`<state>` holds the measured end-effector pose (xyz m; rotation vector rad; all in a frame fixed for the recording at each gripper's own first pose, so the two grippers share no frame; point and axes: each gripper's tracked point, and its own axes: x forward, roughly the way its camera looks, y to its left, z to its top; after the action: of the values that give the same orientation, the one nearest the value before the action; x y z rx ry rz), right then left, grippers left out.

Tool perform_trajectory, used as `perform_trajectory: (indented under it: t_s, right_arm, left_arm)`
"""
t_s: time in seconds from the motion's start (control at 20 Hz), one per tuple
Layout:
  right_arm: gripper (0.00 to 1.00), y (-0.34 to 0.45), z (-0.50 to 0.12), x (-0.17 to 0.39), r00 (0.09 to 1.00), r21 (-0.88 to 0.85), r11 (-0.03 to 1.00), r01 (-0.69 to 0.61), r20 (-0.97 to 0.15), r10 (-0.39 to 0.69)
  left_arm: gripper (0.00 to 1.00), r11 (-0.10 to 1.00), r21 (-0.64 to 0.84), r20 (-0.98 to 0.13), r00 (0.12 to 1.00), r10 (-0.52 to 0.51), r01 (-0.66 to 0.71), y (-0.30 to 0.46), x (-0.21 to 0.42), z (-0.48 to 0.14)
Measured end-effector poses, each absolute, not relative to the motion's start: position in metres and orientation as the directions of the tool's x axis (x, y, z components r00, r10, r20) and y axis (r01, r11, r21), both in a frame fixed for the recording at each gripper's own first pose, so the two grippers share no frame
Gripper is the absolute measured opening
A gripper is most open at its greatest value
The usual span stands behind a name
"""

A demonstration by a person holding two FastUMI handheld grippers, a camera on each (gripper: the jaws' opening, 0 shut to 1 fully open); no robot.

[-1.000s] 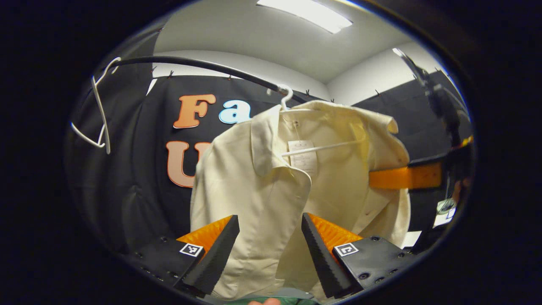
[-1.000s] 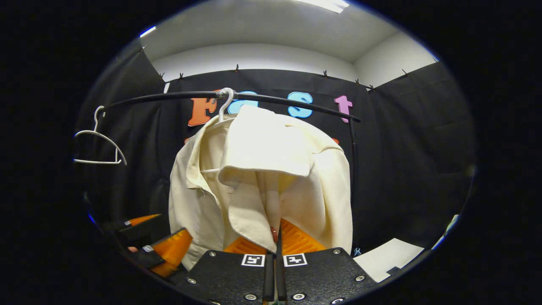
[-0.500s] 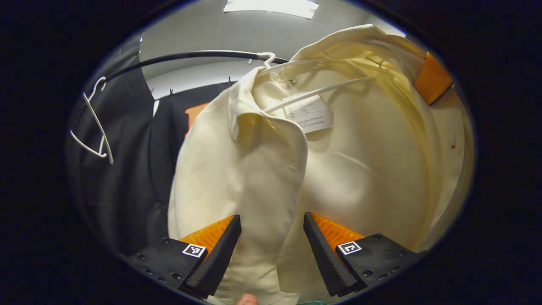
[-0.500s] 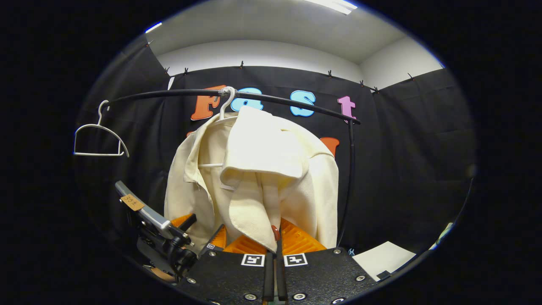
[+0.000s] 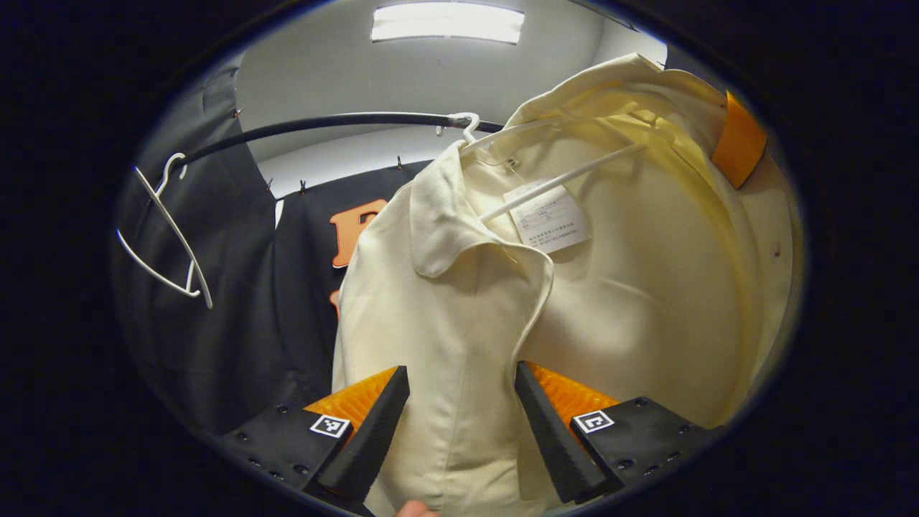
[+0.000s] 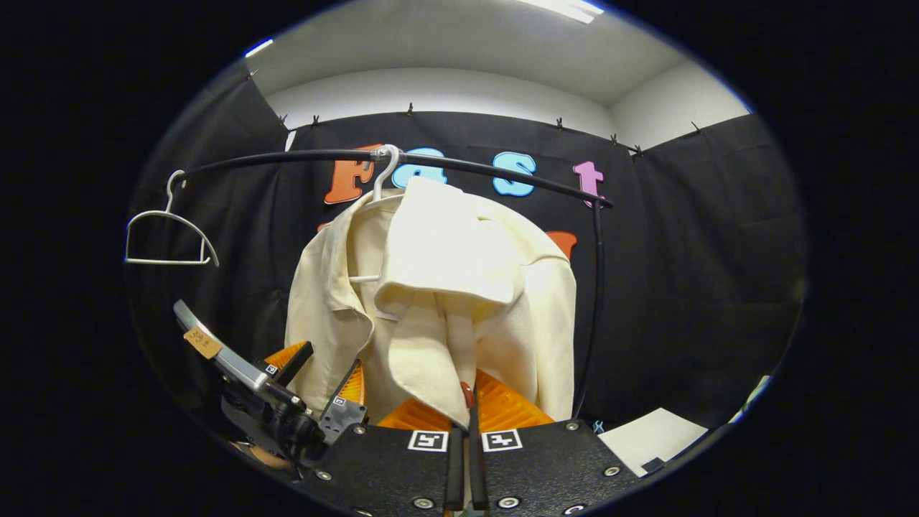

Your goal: Grasp the clothes on the hanger with both hands and then place them into the laundry hamper below.

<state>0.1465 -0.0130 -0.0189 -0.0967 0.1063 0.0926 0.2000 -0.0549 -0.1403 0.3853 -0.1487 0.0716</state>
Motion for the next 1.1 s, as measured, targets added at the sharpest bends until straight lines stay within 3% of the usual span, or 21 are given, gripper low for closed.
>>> perform_trajectory:
  t_s: [0.25, 0.6, 0.8, 1.0, 1.1]
  right_arm:
    - [0.03, -0.016, -0.018, 0.148, 0.989, -0.078, 0.992, -0.104, -0.111, 0.095]
    - [0.03, -0.019, -0.017, 0.145, 0.990, -0.071, 0.992, -0.101, -0.106, 0.093]
    - [0.03, -0.014, -0.017, 0.146, 0.988, -0.070, 0.991, -0.112, -0.111, 0.104]
    - [0.03, -0.013, -0.017, 0.137, 0.988, -0.081, 0.989, -0.122, -0.110, 0.112]
    - [0.03, -0.013, -0.012, 0.134, 0.989, -0.078, 0.989, -0.125, -0.094, 0.118]
  left_arm:
    - [0.99, 0.885, 0.444, 0.148, 0.986, 0.082, -0.140, -0.051, 0.215, -0.149]
    - [0.98, 0.780, 0.500, 0.335, 0.914, 0.228, -0.377, 0.009, 0.210, -0.088]
    - [0.96, 0.748, 0.561, 0.272, 0.933, 0.237, -0.354, 0.031, 0.231, -0.087]
    - [0.26, 0.805, 0.533, 0.198, 0.963, 0.182, -0.262, 0.030, 0.224, -0.088]
    - [0.16, 0.815, 0.527, 0.186, 0.968, 0.167, -0.242, 0.029, 0.214, -0.077]
